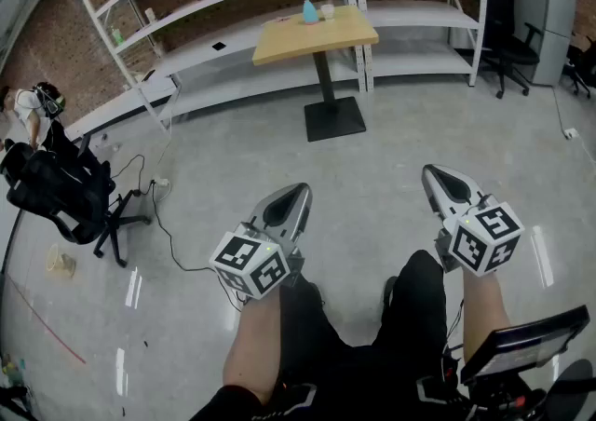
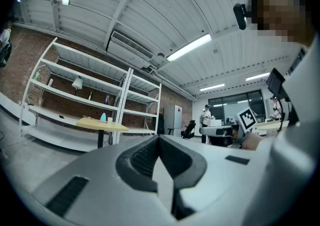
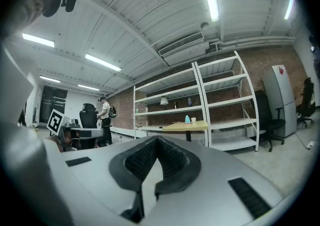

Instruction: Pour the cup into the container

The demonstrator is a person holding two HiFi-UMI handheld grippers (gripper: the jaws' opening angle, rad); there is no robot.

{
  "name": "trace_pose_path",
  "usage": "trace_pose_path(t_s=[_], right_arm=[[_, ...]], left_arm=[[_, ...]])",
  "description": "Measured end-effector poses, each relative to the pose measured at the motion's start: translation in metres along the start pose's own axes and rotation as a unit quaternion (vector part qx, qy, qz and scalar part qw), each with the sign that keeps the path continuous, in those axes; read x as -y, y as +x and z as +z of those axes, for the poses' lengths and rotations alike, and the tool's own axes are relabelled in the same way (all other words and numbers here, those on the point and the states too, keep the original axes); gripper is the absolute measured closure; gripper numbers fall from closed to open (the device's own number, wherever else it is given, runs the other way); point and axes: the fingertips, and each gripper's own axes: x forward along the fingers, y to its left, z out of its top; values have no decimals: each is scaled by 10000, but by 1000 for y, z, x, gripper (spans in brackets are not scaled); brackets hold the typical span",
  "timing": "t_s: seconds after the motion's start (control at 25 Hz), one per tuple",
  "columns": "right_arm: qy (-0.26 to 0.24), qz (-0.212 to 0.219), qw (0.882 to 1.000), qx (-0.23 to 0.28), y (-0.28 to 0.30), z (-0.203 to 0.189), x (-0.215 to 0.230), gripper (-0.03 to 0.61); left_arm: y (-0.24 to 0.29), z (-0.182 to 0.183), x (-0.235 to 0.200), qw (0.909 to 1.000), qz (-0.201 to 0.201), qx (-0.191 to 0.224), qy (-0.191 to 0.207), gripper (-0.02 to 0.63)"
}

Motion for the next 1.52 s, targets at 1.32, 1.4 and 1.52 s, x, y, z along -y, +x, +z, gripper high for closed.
trace_pose_path(t_s=[1.32, 1.4, 1.52], right_arm=[[190, 119, 9997, -127, 62, -28, 4, 578], [194, 189, 9996, -93, 76, -25, 2, 578], [106, 253, 9996, -49, 94, -15, 3, 578]], left_arm=[[32, -52, -18, 9977, -585, -341, -69, 612], [35, -48, -29, 9981, -526, -318, -17, 612], [39, -39, -48, 9988, -369, -308, -10, 612]])
